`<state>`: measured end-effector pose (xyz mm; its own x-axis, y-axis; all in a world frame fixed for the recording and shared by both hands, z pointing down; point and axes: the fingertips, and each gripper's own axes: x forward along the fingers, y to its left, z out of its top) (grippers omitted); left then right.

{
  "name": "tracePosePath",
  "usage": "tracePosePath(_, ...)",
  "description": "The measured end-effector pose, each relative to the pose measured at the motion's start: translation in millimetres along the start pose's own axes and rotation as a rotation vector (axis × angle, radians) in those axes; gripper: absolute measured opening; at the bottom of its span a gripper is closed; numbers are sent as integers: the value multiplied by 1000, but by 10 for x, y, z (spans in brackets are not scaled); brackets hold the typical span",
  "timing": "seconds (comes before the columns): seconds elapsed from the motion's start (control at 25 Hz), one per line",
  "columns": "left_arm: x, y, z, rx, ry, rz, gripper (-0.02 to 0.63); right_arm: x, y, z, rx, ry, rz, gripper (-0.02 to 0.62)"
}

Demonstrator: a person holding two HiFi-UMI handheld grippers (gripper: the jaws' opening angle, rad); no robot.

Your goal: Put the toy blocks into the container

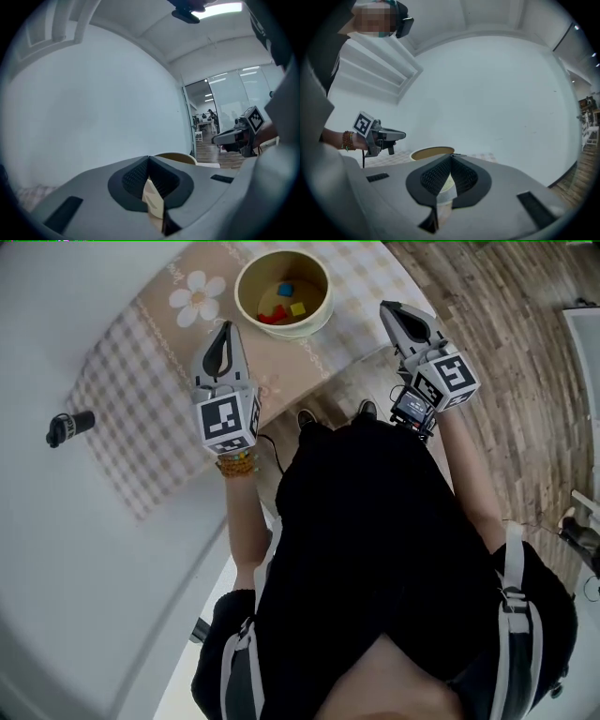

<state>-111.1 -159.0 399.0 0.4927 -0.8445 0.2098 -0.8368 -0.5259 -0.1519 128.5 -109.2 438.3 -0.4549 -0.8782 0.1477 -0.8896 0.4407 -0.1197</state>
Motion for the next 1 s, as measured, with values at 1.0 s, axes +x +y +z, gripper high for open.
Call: tracePosePath(1.0, -577, -604, -850, -111, -21, 53, 3, 308, 1542, -395, -114, 51, 296, 5)
